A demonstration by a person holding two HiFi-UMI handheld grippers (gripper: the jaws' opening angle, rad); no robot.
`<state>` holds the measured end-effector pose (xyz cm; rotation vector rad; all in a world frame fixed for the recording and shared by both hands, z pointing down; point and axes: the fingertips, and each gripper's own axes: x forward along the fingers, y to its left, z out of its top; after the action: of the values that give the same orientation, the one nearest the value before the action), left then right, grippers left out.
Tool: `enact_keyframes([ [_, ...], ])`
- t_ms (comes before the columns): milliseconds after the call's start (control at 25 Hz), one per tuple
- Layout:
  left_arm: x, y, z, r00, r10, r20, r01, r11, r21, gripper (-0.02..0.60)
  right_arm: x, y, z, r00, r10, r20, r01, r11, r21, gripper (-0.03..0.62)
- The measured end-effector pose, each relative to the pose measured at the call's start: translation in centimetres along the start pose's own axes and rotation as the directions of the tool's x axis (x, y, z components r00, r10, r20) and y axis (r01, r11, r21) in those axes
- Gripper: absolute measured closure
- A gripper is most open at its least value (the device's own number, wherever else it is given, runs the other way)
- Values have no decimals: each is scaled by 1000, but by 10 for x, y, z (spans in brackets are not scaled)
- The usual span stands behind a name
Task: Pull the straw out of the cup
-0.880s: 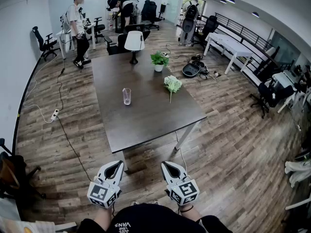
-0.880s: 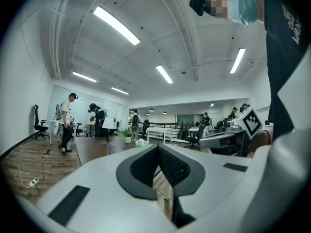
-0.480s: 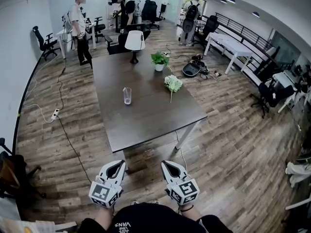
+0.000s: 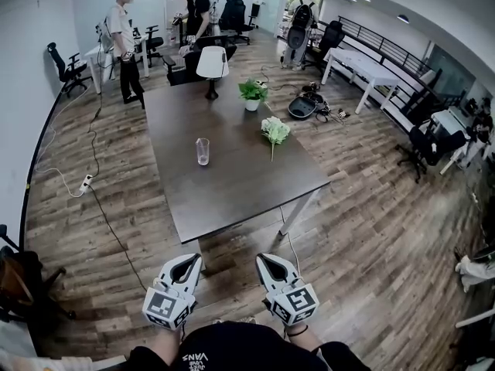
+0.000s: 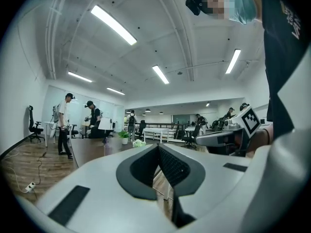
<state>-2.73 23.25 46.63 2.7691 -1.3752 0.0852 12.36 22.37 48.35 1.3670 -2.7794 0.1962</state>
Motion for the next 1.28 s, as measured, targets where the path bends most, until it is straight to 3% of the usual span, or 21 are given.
enact_keyframes([
  [480, 1, 31, -1, 1000, -3, 12, 3, 1000, -15, 571, 29, 10, -1, 1000, 3, -13, -3, 1000, -23, 577],
  [1280, 87, 77, 2, 995, 97, 9, -96, 995, -31, 571, 104, -68, 5, 994, 103, -42, -104, 994, -23, 577],
])
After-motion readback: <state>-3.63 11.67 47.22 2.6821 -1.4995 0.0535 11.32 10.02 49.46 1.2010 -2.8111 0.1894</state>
